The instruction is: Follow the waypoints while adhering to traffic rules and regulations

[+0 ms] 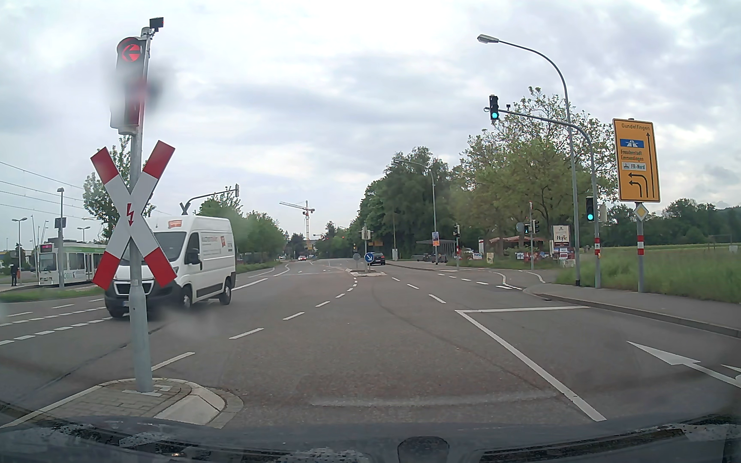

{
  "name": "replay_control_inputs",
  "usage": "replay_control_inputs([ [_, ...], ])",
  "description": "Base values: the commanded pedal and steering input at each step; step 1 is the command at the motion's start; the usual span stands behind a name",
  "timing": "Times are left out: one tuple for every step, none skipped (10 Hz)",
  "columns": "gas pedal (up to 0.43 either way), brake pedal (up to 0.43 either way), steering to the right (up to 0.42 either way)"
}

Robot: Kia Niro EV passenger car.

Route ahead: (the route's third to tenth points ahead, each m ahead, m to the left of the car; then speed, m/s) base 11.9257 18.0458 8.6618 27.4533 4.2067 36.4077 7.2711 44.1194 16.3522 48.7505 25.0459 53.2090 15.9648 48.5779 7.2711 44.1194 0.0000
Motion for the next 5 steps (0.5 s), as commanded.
replay_control_inputs([
  [0.0,0.195,0.009],
  [0.0,0.201,0.009],
  [0.0,0.201,0.009],
  [0.0,0.195,0.009],
  [0.0,0.195,0.009],
])
